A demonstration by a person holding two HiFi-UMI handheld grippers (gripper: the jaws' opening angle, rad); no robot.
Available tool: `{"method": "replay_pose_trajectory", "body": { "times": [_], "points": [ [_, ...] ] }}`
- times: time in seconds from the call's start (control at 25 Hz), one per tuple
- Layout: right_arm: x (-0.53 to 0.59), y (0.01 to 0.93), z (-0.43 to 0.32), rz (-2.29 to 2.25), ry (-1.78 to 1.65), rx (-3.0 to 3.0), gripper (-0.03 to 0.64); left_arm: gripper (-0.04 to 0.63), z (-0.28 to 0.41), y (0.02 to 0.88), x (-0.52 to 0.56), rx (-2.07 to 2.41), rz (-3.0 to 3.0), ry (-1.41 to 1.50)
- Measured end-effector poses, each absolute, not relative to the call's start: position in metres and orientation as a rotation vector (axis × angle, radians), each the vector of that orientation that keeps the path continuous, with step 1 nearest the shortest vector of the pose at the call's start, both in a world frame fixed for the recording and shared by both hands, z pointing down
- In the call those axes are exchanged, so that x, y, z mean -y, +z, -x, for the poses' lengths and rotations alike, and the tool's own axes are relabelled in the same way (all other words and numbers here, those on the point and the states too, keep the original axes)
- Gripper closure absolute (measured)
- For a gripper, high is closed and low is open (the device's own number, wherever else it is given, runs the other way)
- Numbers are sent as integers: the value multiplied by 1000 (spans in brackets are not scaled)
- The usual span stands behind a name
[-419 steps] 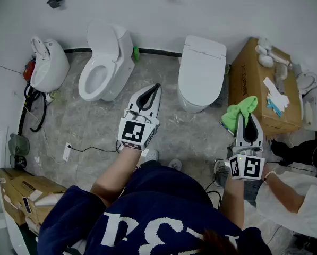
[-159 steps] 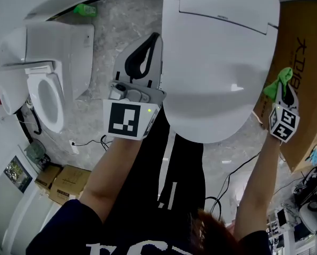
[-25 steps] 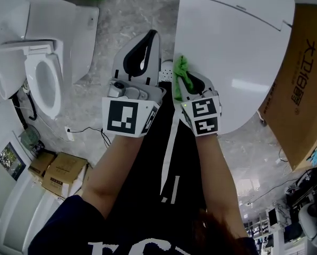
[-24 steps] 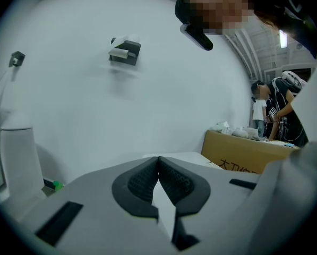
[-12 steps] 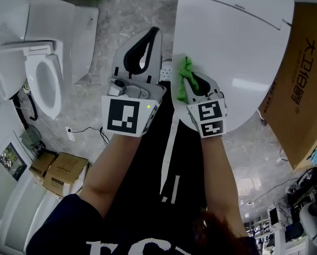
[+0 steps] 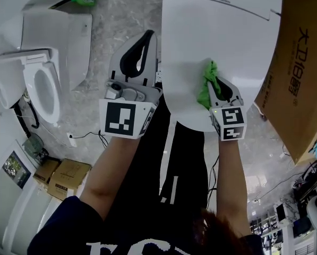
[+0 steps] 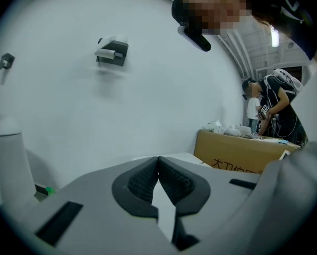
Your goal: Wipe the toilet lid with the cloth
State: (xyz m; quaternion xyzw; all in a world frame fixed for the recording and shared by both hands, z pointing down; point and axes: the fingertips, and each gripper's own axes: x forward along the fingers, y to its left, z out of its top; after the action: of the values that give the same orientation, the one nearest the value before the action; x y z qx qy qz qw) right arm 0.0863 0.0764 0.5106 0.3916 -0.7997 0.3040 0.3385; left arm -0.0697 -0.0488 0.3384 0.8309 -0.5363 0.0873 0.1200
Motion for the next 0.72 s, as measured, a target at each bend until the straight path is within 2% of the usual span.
{"method": "replay_pose_trajectory", "body": {
  "times": [0.72],
  "points": [
    [-86,510,-208,-1158,674,1903,534,575,39,338,38,1536,-2466,282]
  ]
}}
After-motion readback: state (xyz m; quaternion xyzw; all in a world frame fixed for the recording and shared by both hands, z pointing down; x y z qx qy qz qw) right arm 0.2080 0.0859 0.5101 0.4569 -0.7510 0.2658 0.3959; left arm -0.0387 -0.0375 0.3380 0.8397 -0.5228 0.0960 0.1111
